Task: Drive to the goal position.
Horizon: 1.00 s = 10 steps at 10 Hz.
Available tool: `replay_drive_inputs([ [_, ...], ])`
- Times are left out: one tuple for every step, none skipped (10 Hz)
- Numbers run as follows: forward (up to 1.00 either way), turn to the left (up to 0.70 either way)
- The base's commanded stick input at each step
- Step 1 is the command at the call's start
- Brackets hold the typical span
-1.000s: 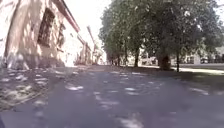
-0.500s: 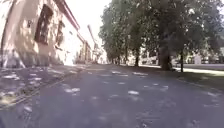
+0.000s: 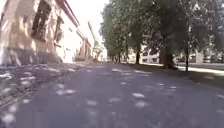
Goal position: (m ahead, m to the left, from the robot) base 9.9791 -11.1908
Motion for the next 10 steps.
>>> replay_drive_inputs([
  [0.7,0.0],
  [0.7,0.0],
  [0.7,0.0],
  [0.7,0.0],
  [0.7,0.0],
  [0.7,0.0],
  [0.7,0.0],
  [0.7,0.0],
  [0.7,0.0],
  [0.7,0.0],
])
